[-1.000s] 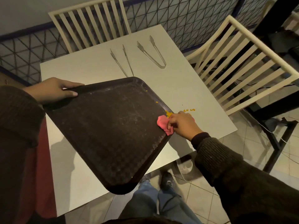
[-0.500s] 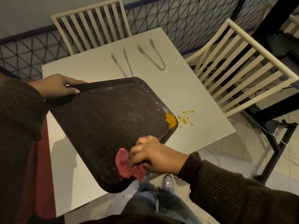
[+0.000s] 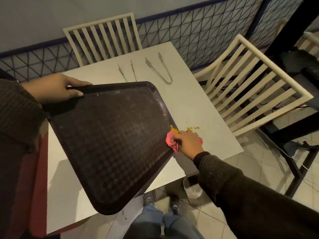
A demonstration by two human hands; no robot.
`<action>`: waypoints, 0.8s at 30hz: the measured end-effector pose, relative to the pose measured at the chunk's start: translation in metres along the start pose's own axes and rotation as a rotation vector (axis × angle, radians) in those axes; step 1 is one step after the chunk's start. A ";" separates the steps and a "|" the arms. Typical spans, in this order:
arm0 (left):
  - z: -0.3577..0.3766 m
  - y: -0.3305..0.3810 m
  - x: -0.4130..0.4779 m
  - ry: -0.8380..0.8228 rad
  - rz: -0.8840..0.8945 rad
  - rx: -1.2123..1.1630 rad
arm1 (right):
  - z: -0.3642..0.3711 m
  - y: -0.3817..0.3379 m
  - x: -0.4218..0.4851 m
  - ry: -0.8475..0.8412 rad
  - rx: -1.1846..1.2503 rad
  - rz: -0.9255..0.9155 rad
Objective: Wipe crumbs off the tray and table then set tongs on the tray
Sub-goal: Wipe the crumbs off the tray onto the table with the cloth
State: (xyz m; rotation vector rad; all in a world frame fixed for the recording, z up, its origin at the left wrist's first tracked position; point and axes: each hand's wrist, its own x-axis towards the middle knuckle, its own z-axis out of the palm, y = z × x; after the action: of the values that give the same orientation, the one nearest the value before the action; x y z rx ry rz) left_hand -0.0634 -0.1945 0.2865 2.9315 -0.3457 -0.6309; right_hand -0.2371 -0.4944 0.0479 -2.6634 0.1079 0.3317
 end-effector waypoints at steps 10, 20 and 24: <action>-0.017 -0.002 -0.003 -0.012 -0.107 -0.424 | -0.004 -0.045 0.011 0.170 0.716 0.121; 0.077 -0.014 -0.026 0.643 0.040 -1.020 | 0.006 -0.059 0.015 0.333 0.865 0.121; 0.069 -0.009 -0.025 0.714 0.139 -0.991 | -0.010 -0.037 0.027 0.445 0.702 0.185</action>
State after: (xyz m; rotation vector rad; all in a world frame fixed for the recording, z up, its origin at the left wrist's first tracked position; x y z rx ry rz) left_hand -0.1123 -0.1845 0.2321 1.9523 -0.0925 0.2489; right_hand -0.2041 -0.4666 0.0659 -1.9829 0.5097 -0.2207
